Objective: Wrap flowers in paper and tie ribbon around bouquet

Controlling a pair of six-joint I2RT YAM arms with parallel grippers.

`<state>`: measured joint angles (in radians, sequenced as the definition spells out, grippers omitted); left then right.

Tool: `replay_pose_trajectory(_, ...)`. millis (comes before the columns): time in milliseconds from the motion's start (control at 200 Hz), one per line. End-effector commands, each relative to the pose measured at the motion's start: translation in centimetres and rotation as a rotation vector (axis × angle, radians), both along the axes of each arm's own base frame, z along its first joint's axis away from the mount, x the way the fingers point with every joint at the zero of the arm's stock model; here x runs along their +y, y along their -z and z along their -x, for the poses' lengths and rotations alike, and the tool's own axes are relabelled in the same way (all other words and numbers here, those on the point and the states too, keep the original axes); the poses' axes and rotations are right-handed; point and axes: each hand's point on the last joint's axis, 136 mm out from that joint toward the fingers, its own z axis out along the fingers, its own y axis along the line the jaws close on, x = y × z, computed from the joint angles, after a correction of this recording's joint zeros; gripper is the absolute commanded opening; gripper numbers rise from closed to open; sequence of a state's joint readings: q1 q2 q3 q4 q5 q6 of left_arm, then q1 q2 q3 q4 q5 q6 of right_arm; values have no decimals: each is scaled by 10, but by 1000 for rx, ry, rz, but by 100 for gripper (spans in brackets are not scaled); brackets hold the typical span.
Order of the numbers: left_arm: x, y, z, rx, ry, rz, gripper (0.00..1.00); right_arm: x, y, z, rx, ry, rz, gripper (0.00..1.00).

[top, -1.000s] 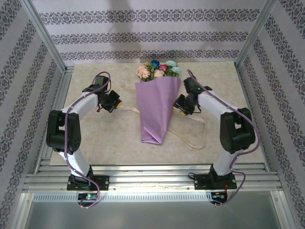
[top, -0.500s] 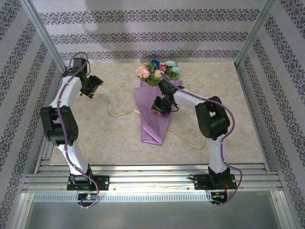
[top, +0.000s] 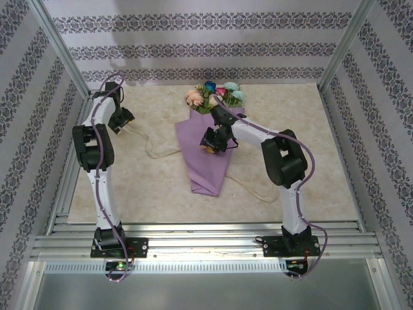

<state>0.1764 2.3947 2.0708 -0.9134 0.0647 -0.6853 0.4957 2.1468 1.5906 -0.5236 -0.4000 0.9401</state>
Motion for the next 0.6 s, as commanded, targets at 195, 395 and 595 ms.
replay_pose_trajectory(195, -14, -21, -23, -164, 23, 76, 0, 18, 5, 10, 29, -41, -25, 28)
replay_pose_trajectory(395, -78, -140, -8, -479, 94, 221, 0, 25, 5, 9, 18, -45, -46, 29)
replay_pose_trajectory(595, -188, -235, 3, -743, 241, 451, 0, 30, 7, 9, 11, -57, -72, 30)
